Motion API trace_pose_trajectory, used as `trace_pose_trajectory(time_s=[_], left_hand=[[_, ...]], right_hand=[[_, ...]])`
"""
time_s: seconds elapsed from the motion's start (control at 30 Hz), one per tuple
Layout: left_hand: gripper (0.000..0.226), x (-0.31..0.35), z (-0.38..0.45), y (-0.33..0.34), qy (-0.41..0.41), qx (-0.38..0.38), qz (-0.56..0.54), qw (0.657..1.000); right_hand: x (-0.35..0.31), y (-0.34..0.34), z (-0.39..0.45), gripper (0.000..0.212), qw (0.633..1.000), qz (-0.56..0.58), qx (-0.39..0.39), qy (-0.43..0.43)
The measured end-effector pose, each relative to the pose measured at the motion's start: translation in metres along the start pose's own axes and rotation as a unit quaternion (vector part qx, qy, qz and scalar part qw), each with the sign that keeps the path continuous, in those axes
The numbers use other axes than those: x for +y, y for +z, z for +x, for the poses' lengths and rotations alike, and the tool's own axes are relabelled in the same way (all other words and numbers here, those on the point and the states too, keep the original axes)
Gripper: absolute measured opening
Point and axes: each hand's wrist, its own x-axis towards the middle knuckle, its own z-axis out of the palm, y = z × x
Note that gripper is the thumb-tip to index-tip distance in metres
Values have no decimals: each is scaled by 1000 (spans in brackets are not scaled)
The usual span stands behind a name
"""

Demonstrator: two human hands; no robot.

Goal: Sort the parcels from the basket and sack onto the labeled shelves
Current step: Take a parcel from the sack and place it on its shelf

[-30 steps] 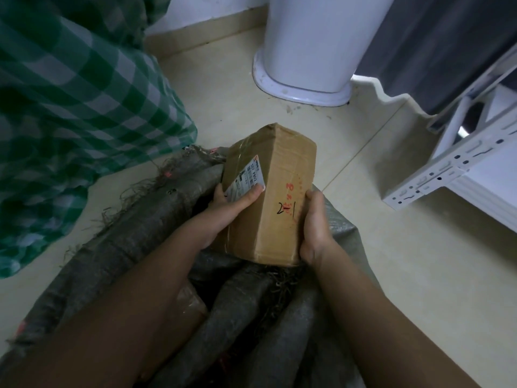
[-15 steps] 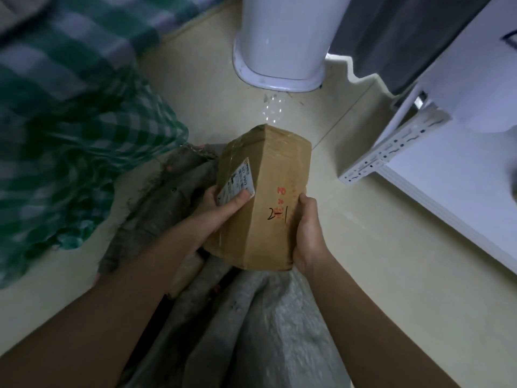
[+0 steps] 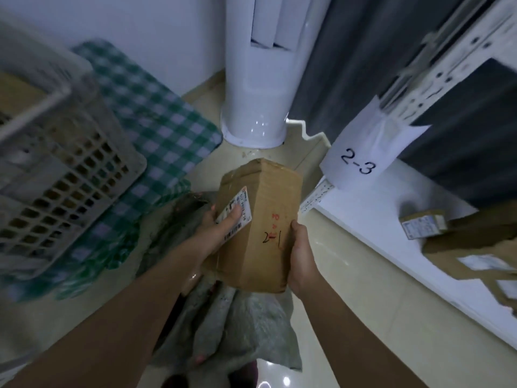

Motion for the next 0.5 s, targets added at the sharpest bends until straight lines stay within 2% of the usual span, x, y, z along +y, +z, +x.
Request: trace_pose_trajectory(time_s=[0.17, 0.37, 0.5], left_hand=[[128, 93, -77, -21, 83, -20, 39, 996], [116, 185, -181, -47, 170, -37, 34, 984], [112, 238, -252, -56, 250, -58, 23, 966]], right_hand=[[-94, 24, -81, 54, 997, 19, -19, -74], [-180, 55, -193, 51, 984, 22, -7, -176], [-229, 66, -267, 58, 973, 10, 15, -229]])
